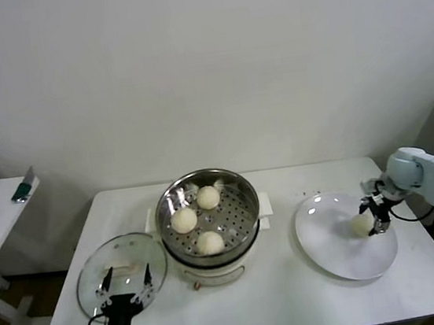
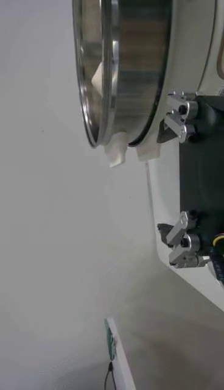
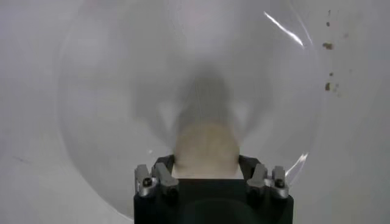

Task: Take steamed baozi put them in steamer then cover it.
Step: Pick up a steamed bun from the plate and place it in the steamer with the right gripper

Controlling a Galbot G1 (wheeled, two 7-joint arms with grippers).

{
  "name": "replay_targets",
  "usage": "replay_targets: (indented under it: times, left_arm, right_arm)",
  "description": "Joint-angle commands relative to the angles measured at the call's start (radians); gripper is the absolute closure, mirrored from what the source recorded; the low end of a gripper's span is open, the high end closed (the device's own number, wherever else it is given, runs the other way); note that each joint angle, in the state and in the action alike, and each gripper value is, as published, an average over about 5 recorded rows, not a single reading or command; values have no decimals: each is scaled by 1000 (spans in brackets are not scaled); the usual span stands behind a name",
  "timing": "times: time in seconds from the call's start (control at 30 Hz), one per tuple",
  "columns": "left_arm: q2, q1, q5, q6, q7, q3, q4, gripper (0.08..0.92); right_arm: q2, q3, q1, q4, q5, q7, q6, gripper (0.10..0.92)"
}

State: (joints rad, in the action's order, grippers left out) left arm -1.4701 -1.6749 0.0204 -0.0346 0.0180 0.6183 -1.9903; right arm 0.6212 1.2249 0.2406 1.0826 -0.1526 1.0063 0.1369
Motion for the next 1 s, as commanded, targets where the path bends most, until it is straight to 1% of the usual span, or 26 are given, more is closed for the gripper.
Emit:
replay_targets:
  times: [0.03,0.17,0.23,0.47,0.63,0.77,0.87,1.0]
  left_arm:
    - [3,-2,-1,1,-1,1,-4,177]
    - [3,-1,0,2,-1,-1,-2,177]
    - [3,0,-1,3,-2,-5,-3,177]
    - [4,0,-5,4,-4,-16,-7,177]
    - [8,-5,-1,2,-4,-17,-13,177]
    - [11,-5,1,1,-4,-15,-16,177]
    - [10,-5,3,2,-4,-13,-20,177]
    - [11,-6,5,1,-4,-10,-22,177]
  right_arm:
    - [-6,353,424,137,-188,12,-4,321]
    - [36,525,667,220,-311,24,-1,321]
    - [70,566,756,253,-373,29,14,321]
    - [231,584,926,369,-586,8,121,321]
    - [358,547,942,454,-731,-71,234,321]
    - [448,497,898,475,-797,-127,303,321]
    - [507,468,840,471,-819,-164,338,321]
    - [570,456,750,442,-801,-200,359,321]
